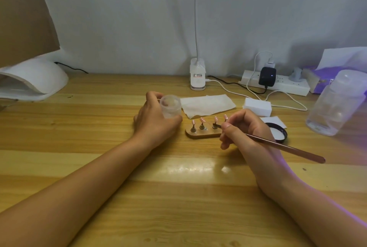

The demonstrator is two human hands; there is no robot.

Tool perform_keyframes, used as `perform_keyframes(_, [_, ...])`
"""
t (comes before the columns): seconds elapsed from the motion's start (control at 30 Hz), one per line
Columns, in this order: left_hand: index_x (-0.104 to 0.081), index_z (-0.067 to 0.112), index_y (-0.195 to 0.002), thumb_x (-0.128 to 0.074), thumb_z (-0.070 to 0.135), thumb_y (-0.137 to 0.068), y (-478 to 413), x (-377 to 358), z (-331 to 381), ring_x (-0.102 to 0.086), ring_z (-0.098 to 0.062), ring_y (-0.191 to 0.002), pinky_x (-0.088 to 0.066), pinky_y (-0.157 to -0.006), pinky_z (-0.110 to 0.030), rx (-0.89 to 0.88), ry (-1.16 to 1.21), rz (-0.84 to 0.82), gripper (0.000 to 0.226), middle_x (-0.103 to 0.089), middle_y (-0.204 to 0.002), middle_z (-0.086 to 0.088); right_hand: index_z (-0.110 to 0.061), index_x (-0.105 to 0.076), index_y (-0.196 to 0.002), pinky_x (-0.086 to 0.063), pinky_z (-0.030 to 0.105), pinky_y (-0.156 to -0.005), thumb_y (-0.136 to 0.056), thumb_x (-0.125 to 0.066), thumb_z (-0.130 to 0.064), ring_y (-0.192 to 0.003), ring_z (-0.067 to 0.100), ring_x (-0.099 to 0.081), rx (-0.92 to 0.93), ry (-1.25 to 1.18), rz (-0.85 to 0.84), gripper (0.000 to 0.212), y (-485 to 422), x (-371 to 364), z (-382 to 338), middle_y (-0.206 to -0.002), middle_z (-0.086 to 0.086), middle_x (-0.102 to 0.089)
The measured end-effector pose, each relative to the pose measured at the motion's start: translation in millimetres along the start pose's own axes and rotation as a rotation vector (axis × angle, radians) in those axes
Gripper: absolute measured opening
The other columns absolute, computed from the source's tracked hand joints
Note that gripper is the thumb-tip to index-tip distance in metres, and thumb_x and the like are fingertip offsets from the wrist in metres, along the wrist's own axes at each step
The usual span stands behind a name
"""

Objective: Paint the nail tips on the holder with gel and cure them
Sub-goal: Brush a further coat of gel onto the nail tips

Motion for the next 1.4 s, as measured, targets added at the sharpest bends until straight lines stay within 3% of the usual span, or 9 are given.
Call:
perform_keyframes(0.2, [-0.04,0.015,-0.119,-0.08,0.031,-0.076,16,5,20,-0.051,-0.02,-0.102,-0.049,-0.087,-0.044,-0.378,0.015,0.191,0.061,-0.049,-0.113,-0.001,-0.021,-0.055,-0.092,-0.048,0.03,-0.054,-0.092,-0.064,-0.023,-0.058,0.011,-0.056,0.182,0.212,0.106,0.008,4,-2,-6,-0.069,0.004,-0.062])
perform_keyframes(0.33, [-0.043,0.009,-0.115,-0.078,0.033,-0.073,29,-1,29,-0.052,-0.023,-0.093,-0.047,-0.079,-0.044,-0.708,-0.127,0.166,0.06,-0.053,-0.107,-0.007,-0.02,-0.056,-0.097,-0.051,0.037,-0.062,-0.09,-0.067,-0.016,-0.068,0.014,-0.061,0.364,0.245,0.176,0.013,11,-6,-13,-0.075,0.001,-0.063])
perform_keyframes(0.43, [-0.038,0.015,-0.115,-0.08,0.033,-0.07,34,-6,32,-0.054,-0.026,-0.093,-0.045,-0.078,-0.041,-0.861,-0.202,0.112,0.065,-0.056,-0.108,-0.011,-0.02,-0.06,-0.105,-0.053,0.029,-0.067,-0.083,-0.055,-0.022,-0.075,0.016,-0.064,0.493,0.316,0.162,0.022,18,-8,-20,-0.083,-0.005,-0.065])
perform_keyframes(0.63, [-0.039,0.016,-0.116,-0.081,0.035,-0.07,37,-6,35,-0.056,-0.024,-0.092,-0.045,-0.079,-0.039,-0.879,-0.18,0.059,0.065,-0.058,-0.106,-0.01,-0.01,-0.069,-0.089,-0.045,0.038,-0.053,-0.084,-0.05,-0.015,-0.057,0.021,-0.058,0.683,0.412,0.083,0.02,25,-12,-23,-0.074,-0.001,-0.063])
perform_keyframes(0.83, [-0.039,0.016,-0.116,-0.065,0.048,-0.075,39,-5,38,-0.058,-0.025,-0.092,-0.048,-0.079,-0.039,-0.913,-0.197,0.017,0.058,-0.061,-0.106,-0.011,-0.015,-0.051,-0.096,-0.047,0.041,-0.046,-0.085,-0.054,-0.022,-0.054,0.019,-0.058,0.583,0.378,0.097,0.013,22,-12,-16,-0.073,-0.007,-0.058])
perform_keyframes(1.0, [-0.049,0.005,-0.115,-0.067,0.046,-0.076,39,-5,38,-0.058,-0.026,-0.091,-0.049,-0.078,-0.042,-0.908,-0.204,0.01,0.059,-0.061,-0.105,-0.011,-0.012,-0.056,-0.089,-0.047,0.042,-0.049,-0.084,-0.062,-0.017,-0.057,0.022,-0.058,0.514,0.401,0.106,0.009,17,-10,-13,-0.07,-0.005,-0.06])
perform_keyframes(1.13, [-0.045,0.01,-0.115,-0.068,0.044,-0.075,38,-6,37,-0.058,-0.025,-0.09,-0.048,-0.076,-0.041,-0.918,-0.211,0.007,0.057,-0.061,-0.104,-0.009,-0.017,-0.056,-0.088,-0.048,0.045,-0.052,-0.084,-0.063,-0.019,-0.057,0.021,-0.056,0.459,0.451,0.104,0.008,15,-10,-11,-0.067,-0.005,-0.058])
perform_keyframes(1.4, [-0.056,0.001,-0.111,-0.069,0.041,-0.075,39,-6,38,-0.059,-0.026,-0.088,-0.048,-0.076,-0.041,-0.899,-0.201,0.022,0.055,-0.062,-0.102,-0.01,-0.019,-0.056,-0.089,-0.048,0.046,-0.052,-0.085,-0.063,-0.022,-0.058,0.021,-0.056,0.438,0.445,0.1,0.008,14,-9,-10,-0.066,-0.003,-0.057])
Point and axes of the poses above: each hand's wrist, its own y-axis away from the middle knuckle, its own x-axis out of the back of the hand, z = x × y, the point moved 2 cm from there along -y, towards the middle knuckle
